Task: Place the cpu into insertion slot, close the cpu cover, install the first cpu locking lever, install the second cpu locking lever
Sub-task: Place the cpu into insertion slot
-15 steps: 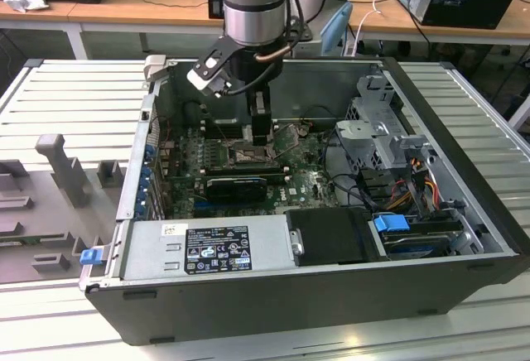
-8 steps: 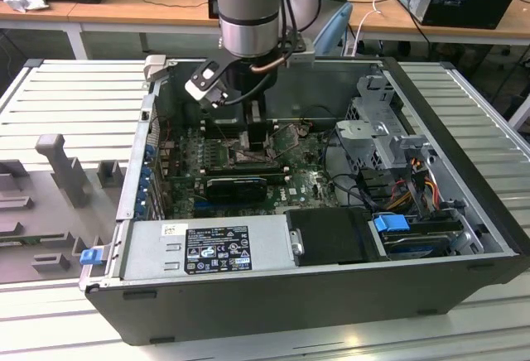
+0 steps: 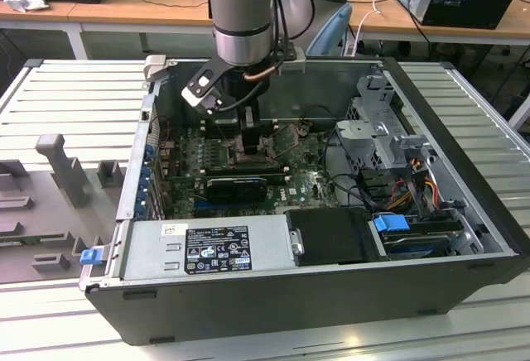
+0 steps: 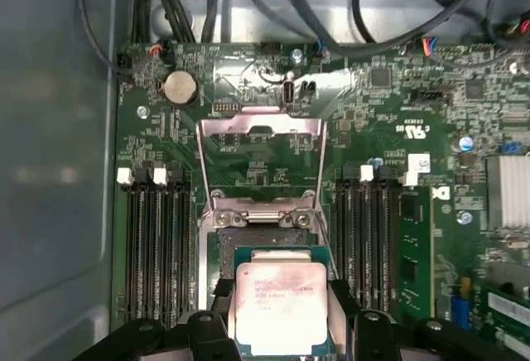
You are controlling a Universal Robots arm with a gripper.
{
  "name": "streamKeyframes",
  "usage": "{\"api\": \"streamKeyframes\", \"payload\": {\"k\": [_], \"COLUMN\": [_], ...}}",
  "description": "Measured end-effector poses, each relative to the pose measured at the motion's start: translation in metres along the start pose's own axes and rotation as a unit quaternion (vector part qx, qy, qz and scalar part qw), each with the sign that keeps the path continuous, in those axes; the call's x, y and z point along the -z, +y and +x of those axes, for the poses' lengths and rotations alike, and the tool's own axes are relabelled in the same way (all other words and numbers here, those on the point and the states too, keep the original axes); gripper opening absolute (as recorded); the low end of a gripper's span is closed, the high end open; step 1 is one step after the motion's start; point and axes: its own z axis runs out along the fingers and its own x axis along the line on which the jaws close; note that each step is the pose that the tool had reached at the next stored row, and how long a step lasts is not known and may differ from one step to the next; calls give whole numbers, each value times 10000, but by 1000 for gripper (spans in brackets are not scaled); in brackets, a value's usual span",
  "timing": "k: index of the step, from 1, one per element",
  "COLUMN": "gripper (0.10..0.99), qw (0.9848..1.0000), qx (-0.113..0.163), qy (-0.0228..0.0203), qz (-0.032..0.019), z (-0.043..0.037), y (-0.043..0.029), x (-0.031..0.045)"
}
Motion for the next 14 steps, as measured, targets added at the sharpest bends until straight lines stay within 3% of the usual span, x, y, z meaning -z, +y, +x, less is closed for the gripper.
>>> {"api": "streamKeyframes", "payload": {"k": [6, 14], "gripper": [529, 529], "qw": [10000, 10000], "qx": [-8, -37], "qy": [-2, -3], "qz": [11, 17], "z": [37, 60], "y": [3, -5], "x": [-173, -268]}}
